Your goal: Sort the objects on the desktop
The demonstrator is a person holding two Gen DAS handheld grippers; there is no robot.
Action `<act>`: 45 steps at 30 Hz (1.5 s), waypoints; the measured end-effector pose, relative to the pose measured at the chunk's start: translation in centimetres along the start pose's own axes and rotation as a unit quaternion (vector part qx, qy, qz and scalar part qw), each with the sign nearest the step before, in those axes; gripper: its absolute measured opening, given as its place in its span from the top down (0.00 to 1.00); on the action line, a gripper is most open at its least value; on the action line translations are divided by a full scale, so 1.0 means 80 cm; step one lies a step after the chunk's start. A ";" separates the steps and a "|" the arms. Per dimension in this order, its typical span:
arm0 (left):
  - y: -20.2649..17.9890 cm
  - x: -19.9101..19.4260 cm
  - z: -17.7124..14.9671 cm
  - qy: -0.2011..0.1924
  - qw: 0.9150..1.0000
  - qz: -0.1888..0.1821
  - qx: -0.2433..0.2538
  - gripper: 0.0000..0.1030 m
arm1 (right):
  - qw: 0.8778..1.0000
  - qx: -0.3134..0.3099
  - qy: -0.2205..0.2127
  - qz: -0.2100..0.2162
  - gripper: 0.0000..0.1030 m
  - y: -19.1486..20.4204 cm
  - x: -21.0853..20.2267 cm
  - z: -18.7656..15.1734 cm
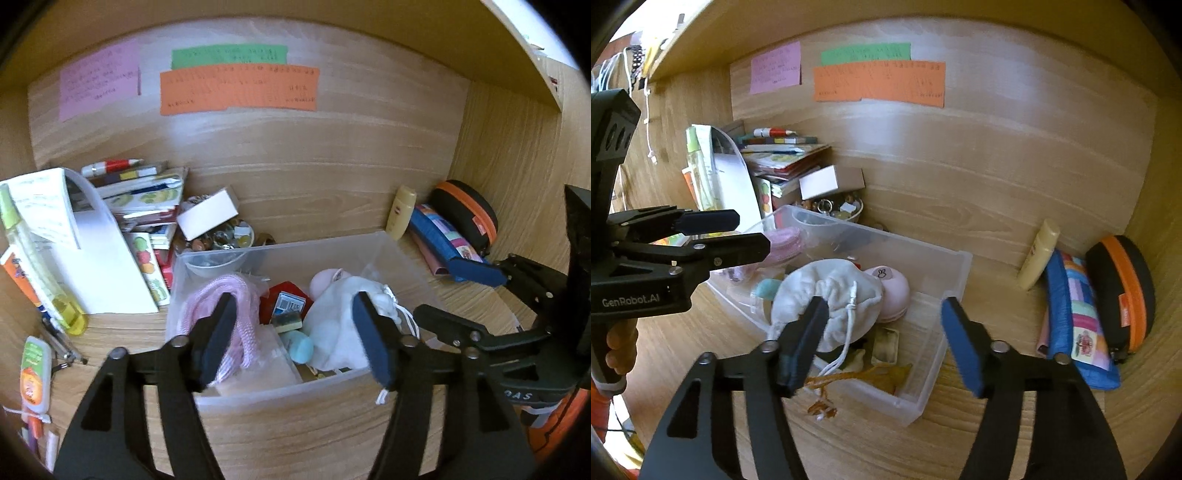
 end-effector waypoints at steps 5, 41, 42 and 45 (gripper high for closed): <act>0.004 -0.027 -0.005 -0.017 1.000 0.018 -0.009 0.10 | 1.000 -0.014 -0.020 -0.015 0.23 0.013 -0.025 -0.001; -0.017 -0.114 -0.079 -0.077 0.995 0.050 -0.031 0.02 | 0.995 0.066 -0.047 -0.053 0.06 0.036 -0.108 -0.058; -0.018 -0.115 -0.078 -0.081 0.995 0.048 -0.030 0.02 | 0.995 0.067 -0.047 -0.054 0.06 0.036 -0.108 -0.058; -0.020 -0.118 -0.077 -0.086 0.995 0.045 -0.027 0.02 | 0.995 0.070 -0.046 -0.052 0.06 0.035 -0.108 -0.059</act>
Point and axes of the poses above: each gripper's, at about its wrist camera, not at the fingertips, and x roughly the way its jaws point, y to its left, z to its top, the point moved 3 cm from there along x, roughly the way its jaws point, and after that the axes turned 3 degrees about -z, right-handed, at the moved point
